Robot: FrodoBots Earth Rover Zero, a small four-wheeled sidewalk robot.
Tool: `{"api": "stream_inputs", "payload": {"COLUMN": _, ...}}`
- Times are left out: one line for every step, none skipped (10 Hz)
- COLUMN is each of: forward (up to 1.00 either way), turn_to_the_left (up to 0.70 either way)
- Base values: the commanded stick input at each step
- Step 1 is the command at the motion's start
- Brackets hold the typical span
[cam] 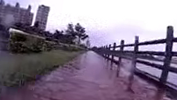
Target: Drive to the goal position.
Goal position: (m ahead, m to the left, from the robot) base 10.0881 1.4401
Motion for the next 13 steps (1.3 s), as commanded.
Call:
{"api": "stream_inputs", "payload": {"forward": 1.0, "turn_to_the_left": 0.0}}
{"api": "stream_inputs", "payload": {"forward": 1.0, "turn_to_the_left": 0.0}}
{"api": "stream_inputs", "payload": {"forward": 1.0, "turn_to_the_left": 0.0}}
{"api": "stream_inputs", "payload": {"forward": 1.0, "turn_to_the_left": 0.0}}
{"api": "stream_inputs", "payload": {"forward": 1.0, "turn_to_the_left": 0.0}}
{"api": "stream_inputs", "payload": {"forward": 1.0, "turn_to_the_left": 0.0}}
{"api": "stream_inputs", "payload": {"forward": 1.0, "turn_to_the_left": 0.0}}
{"api": "stream_inputs", "payload": {"forward": 0.09, "turn_to_the_left": 0.0}}
{"api": "stream_inputs", "payload": {"forward": 0.01, "turn_to_the_left": 0.0}}
{"api": "stream_inputs", "payload": {"forward": 0.0, "turn_to_the_left": 0.0}}
{"api": "stream_inputs", "payload": {"forward": 0.0, "turn_to_the_left": 0.0}}
{"api": "stream_inputs", "payload": {"forward": 0.0, "turn_to_the_left": 0.0}}
{"api": "stream_inputs", "payload": {"forward": 0.0, "turn_to_the_left": 0.0}}
